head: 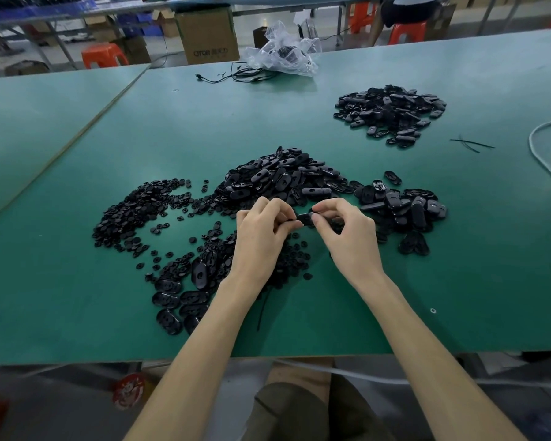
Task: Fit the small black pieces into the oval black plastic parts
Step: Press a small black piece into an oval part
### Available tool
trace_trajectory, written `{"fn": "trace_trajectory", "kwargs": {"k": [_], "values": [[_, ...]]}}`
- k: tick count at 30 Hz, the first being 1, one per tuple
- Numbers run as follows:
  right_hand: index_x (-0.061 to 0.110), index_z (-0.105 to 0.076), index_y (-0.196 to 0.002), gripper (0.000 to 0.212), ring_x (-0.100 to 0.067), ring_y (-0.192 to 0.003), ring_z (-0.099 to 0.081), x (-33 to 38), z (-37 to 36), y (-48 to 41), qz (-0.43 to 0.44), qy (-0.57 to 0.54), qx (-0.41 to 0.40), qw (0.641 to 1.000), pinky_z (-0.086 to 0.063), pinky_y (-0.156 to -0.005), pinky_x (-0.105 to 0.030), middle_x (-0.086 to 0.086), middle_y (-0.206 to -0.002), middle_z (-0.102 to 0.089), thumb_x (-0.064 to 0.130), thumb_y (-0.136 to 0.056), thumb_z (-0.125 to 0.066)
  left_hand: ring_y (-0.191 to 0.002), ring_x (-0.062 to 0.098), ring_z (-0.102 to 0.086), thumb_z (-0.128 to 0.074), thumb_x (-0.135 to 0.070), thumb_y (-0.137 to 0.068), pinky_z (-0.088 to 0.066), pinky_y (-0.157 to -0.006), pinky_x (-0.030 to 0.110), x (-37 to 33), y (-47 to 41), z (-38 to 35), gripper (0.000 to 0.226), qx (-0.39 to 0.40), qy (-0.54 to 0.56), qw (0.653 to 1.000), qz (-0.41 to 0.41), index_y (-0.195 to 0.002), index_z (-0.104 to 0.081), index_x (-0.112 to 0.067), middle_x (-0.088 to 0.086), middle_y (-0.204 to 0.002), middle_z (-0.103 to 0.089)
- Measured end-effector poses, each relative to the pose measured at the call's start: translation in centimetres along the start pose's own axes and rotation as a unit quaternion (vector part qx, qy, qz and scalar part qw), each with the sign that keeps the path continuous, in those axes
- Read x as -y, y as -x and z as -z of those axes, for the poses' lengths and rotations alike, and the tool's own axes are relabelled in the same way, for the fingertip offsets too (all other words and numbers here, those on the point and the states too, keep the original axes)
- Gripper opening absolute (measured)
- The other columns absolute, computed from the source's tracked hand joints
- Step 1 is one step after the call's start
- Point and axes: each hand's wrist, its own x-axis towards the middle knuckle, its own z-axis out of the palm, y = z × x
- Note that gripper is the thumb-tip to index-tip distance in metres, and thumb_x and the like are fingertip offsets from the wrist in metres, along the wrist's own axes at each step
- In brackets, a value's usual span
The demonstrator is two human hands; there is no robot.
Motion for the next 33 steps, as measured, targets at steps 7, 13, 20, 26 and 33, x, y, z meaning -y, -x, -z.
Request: {"fn": "trace_trajectory", "kwargs": {"k": [7,13,20,26,33], "values": [[0.034,-0.067,-0.1,0.015,-0.015,-0.1,-0.066,0.08,0.08,0.01,-0.002,0.003,0.004,1.0,-0.055,-0.09,-0.036,0.007,-0.095,-0.071,0.02,-0.098,-0.071,-0.086,0.009,-0.059,-0.083,-0.023,-0.086,-0.03,-0.1,0.024,-0.15,0.08,0.18,0.01,-0.011,0.018,1.0,-0.012,-0.088,-0.073,-0.022,-0.013,-0.092,-0.062],[0.037,-0.066,-0.098,0.02,-0.011,-0.102,-0.065,0.12,0.07,0.07,-0.001,0.004,0.003,1.0,-0.053,-0.09,-0.03,0.01,-0.095,-0.07,0.019,-0.097,-0.072,-0.086,0.005,-0.064,-0.075,-0.017,-0.093,-0.038,-0.101,0.027,-0.19,0.16,0.22,0.007,-0.019,0.043,0.999,-0.013,-0.094,-0.078,-0.023,-0.023,-0.084,-0.069],[0.041,-0.063,-0.094,0.025,-0.011,-0.104,-0.065,0.25,0.11,0.06,0.004,0.007,-0.001,1.0,-0.051,-0.091,-0.026,0.016,-0.094,-0.069,0.018,-0.096,-0.073,-0.078,0.004,-0.068,-0.072,-0.021,-0.098,-0.047,-0.106,0.041,-0.19,0.05,0.16,0.007,-0.008,0.041,0.999,-0.008,-0.105,-0.073,-0.021,-0.027,-0.078,-0.065],[0.036,-0.068,-0.096,0.021,-0.004,-0.101,-0.062,0.17,0.22,-0.01,-0.005,0.015,-0.006,1.0,-0.041,-0.083,-0.006,0.014,-0.098,-0.066,0.015,-0.095,-0.073,-0.09,0.013,-0.064,-0.073,-0.017,-0.096,-0.051,-0.096,0.048,-0.16,-0.03,0.11,0.003,-0.008,0.054,0.998,-0.01,-0.099,-0.074,-0.018,-0.012,-0.098,-0.067],[0.035,-0.069,-0.096,0.018,0.001,-0.095,-0.064,0.25,0.13,0.06,-0.006,-0.001,-0.002,1.0,-0.049,-0.086,-0.014,0.006,-0.102,-0.07,0.017,-0.095,-0.074,-0.091,0.021,-0.062,-0.075,-0.018,-0.094,-0.051,-0.092,0.049,-0.4,0.07,0.23,0.006,0.007,0.055,0.998,0.004,-0.097,-0.074,-0.013,-0.007,-0.099,-0.065]]}}
